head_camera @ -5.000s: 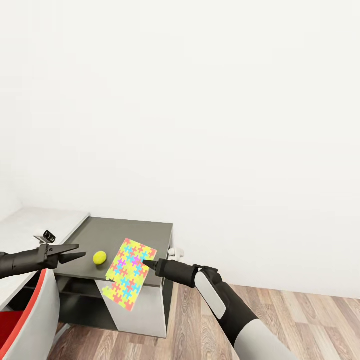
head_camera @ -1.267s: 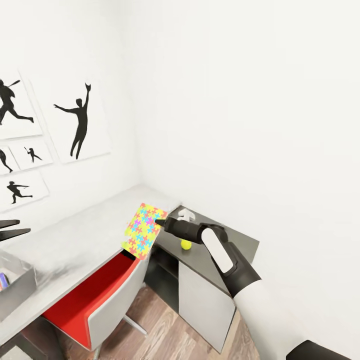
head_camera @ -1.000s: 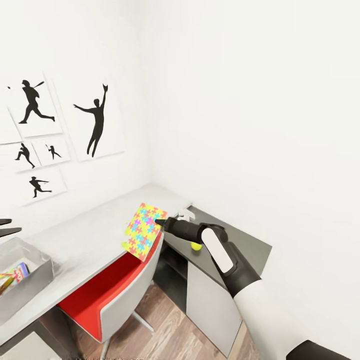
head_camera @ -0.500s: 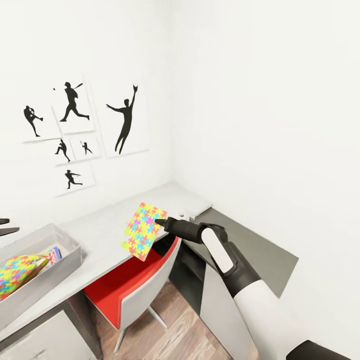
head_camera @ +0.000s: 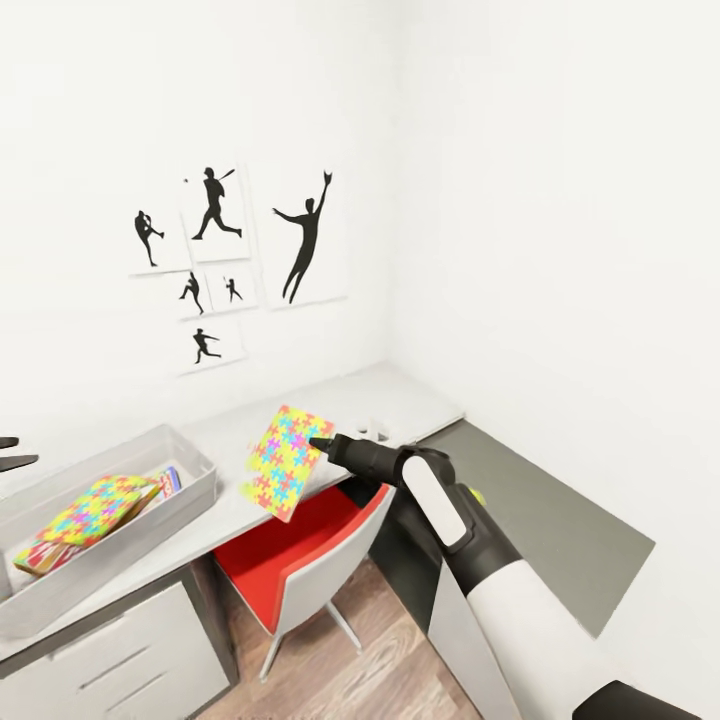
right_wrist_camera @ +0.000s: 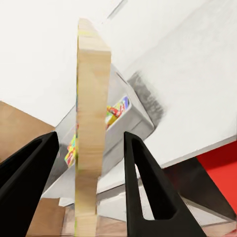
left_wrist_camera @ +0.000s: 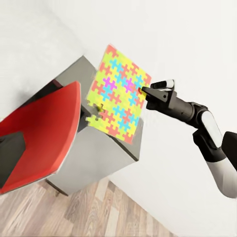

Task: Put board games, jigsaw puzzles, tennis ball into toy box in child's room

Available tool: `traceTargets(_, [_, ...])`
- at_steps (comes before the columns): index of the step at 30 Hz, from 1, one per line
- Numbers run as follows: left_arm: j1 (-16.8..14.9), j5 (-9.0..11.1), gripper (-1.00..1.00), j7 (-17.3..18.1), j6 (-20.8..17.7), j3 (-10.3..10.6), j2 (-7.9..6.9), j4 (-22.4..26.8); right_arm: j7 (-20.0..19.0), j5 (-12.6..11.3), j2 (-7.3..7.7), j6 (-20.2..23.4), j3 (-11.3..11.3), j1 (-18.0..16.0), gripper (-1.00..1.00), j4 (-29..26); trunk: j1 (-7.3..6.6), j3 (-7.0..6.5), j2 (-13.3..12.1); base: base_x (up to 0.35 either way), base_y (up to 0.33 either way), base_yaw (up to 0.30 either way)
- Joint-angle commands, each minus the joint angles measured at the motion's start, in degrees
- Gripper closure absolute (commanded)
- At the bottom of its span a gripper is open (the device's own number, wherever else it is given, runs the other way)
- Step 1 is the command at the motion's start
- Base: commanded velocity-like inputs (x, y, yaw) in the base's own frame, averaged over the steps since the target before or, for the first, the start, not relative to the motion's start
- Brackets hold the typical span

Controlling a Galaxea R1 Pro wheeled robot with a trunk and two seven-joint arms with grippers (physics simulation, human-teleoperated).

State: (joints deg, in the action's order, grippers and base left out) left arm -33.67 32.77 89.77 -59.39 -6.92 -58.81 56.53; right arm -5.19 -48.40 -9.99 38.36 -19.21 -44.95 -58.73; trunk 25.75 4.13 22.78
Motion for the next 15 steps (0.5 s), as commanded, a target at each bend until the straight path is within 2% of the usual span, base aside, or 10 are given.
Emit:
traceTargets(1, [-0.1, 0.0, -1.0, 0.2, -0.6, 0.1, -0.01, 0.0, -0.2, 0.1, -0.01, 0.2, 0.1, -0.1, 1.0, -0.3, 0.04, 0.14, 0.1, -0.01, 0.0, 0.282])
traceTargets(15, [-0.1, -0.1, -1.0, 0.2, -0.6, 0.1, 0.01, -0.1, -0.2, 0.1, -0.01, 0.2, 0.1, -0.1, 1.0, -1.9, 0.04, 0.14, 0.1, -0.047, 0.015, 0.283])
